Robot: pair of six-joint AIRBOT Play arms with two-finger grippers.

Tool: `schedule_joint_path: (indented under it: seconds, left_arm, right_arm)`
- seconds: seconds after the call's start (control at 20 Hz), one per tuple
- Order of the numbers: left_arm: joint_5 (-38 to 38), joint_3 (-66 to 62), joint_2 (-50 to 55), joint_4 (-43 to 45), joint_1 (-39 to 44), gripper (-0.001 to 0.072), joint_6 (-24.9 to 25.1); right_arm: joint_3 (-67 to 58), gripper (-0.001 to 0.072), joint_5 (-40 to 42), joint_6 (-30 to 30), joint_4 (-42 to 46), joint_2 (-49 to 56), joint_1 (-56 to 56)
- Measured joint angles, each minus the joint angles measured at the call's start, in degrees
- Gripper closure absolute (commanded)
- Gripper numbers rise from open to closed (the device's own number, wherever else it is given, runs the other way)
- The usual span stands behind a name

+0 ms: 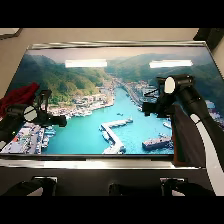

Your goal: Fold the shirts.

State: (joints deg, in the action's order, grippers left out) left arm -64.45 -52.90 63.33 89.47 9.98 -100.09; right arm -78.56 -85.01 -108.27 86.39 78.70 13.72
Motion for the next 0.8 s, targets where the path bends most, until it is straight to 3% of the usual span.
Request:
schedule_joint_path:
  seconds: [0.55, 0.7, 0.8]
  left_arm:
    - [8.5, 0.0, 1.5, -2.4, 0.0, -0.0004, -1.9]
    - [16.6, -1.7, 2.5, -2.8, -3.5, -0.0005, -7.7]
    - [21.2, -6.7, 5.3, -3.8, -11.6, -0.0005, -13.1]
  right_arm:
    - [0.0, 0.0108, 6.3, 0.0, -0.1, 0.0, 0.0]
    - [0.0, 0.0108, 10.4, 0.8, -0.1, 0.0, 0.0]
    - [0.0, 0.0109, 12.7, 1.2, -0.1, 0.0, 0.0]
